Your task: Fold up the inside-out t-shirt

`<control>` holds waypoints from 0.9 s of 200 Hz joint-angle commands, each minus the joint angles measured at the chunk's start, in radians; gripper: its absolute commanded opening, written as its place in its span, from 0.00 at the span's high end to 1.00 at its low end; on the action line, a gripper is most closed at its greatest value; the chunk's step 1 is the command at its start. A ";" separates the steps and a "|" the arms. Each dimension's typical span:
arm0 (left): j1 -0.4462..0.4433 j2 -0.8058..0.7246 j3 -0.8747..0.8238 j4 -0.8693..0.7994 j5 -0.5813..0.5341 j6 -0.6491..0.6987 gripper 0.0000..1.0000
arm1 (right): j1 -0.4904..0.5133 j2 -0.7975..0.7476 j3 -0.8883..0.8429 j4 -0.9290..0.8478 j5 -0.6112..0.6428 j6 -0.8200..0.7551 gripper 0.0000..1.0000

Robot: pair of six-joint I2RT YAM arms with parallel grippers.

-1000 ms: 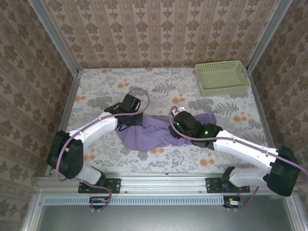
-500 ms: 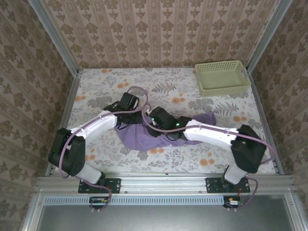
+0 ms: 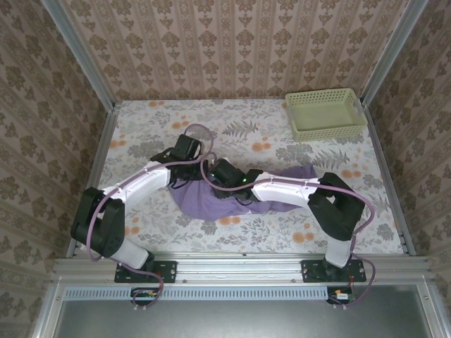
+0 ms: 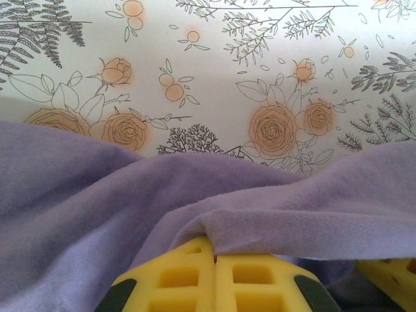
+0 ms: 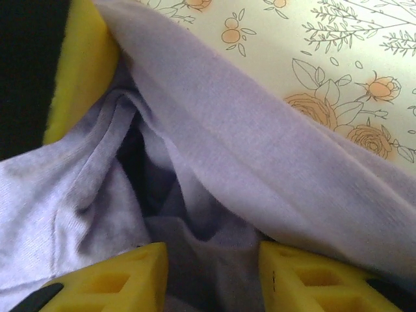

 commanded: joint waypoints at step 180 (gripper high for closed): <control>0.034 -0.029 -0.032 0.012 0.023 -0.024 1.00 | 0.027 -0.350 -0.331 0.297 -0.010 0.106 1.00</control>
